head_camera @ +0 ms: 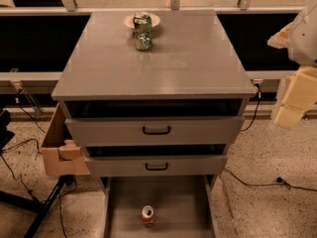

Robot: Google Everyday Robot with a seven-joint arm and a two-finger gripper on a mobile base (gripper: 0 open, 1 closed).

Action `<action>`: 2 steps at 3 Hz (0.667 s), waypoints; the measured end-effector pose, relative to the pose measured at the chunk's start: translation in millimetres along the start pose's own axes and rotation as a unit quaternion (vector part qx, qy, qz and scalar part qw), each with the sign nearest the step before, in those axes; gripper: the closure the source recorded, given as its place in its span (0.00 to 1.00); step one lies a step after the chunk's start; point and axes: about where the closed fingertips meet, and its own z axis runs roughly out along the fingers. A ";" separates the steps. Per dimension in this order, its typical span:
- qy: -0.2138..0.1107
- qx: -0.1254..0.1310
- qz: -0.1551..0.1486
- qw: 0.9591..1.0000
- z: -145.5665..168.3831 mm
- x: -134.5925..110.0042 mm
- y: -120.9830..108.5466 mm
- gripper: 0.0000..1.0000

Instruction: Pick coke can from bottom drawer and place on counter

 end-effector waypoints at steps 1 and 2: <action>0.000 0.000 0.000 1.000 0.0 0.0 0.0 0.00; -0.009 0.001 0.006 1.000 -0.4 0.4 -0.2 0.00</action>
Offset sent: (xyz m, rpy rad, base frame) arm 0.0001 -0.0026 -0.0045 0.0468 0.0098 -0.0170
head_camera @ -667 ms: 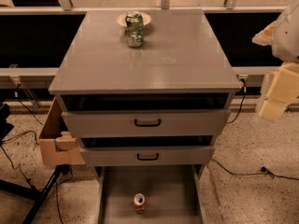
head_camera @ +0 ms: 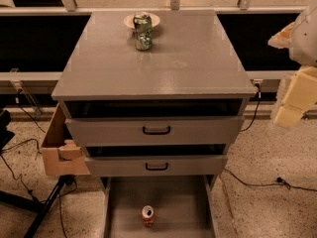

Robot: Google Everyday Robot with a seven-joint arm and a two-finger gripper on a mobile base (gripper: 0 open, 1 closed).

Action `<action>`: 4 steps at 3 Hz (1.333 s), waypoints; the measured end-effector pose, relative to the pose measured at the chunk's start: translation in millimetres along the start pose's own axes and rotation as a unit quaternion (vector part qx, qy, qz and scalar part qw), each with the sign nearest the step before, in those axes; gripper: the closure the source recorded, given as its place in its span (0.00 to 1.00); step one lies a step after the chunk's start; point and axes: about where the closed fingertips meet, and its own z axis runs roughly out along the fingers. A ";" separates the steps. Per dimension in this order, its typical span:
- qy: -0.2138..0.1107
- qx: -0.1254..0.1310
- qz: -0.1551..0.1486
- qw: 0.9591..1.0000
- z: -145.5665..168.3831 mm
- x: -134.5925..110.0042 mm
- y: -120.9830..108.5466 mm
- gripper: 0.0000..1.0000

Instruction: Pick coke can from bottom drawer and place on counter

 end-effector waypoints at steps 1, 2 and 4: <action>-0.034 -0.029 0.008 0.999 40.1 16.5 5.5 0.00; -0.139 -0.059 0.016 0.988 116.9 33.4 19.8 0.00; -0.444 -0.001 0.105 0.890 232.6 21.5 35.8 0.00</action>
Offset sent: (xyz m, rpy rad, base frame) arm 0.0377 -0.0095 -0.1197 1.0072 -0.3845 0.1798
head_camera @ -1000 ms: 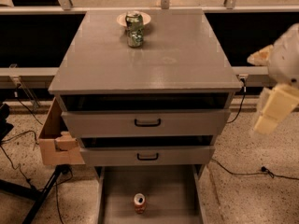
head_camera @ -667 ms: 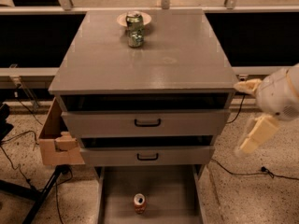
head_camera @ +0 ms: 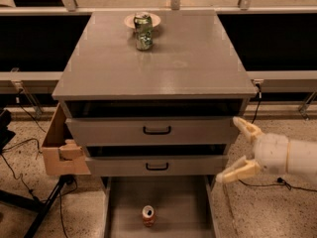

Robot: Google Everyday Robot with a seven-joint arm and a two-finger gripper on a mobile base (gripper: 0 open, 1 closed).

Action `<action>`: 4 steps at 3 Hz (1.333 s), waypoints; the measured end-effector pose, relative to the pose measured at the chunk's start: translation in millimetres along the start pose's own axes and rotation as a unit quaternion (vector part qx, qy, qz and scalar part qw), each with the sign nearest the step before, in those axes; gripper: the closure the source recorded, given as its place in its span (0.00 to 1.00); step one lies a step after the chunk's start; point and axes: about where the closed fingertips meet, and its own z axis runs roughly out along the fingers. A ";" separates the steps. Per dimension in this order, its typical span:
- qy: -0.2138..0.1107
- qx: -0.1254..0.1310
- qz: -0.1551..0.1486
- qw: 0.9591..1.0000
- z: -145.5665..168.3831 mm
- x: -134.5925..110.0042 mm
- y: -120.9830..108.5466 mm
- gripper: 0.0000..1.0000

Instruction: Pick coke can from bottom drawer and place on counter

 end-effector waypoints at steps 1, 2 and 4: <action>-0.102 0.045 -0.014 0.994 -9.3 23.1 5.7 0.00; -0.116 0.050 -0.036 0.991 -6.6 35.5 8.4 0.00; -0.108 0.026 -0.028 0.993 32.5 62.1 18.8 0.00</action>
Offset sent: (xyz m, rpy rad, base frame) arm -0.0083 -0.0113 -0.0157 0.1457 -0.1173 -0.0425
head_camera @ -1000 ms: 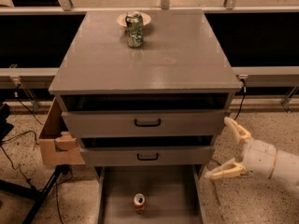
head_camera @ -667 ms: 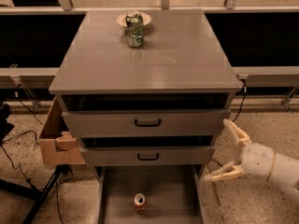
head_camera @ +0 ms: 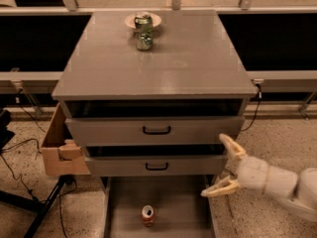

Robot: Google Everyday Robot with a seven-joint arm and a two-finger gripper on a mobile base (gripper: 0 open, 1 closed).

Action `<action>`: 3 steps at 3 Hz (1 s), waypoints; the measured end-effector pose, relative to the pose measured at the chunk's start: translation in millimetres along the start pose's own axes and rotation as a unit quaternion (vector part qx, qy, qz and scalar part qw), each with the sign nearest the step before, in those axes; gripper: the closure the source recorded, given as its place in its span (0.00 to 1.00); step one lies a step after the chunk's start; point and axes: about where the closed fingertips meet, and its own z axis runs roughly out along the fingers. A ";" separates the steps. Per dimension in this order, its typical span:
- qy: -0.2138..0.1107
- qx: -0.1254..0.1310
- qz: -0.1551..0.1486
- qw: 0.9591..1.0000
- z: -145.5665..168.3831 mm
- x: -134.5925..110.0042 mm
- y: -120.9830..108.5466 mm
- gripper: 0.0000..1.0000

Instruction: Pick coke can from bottom drawer and place on counter

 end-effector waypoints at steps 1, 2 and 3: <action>0.003 -0.022 0.023 1.000 44.3 63.3 32.1 0.00; 0.016 -0.037 0.046 0.998 83.6 136.0 63.3 0.00; 0.036 -0.037 0.067 0.996 108.7 204.2 79.3 0.00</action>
Offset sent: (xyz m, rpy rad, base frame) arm 0.0028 0.1064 -0.2618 0.0072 0.1867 0.0621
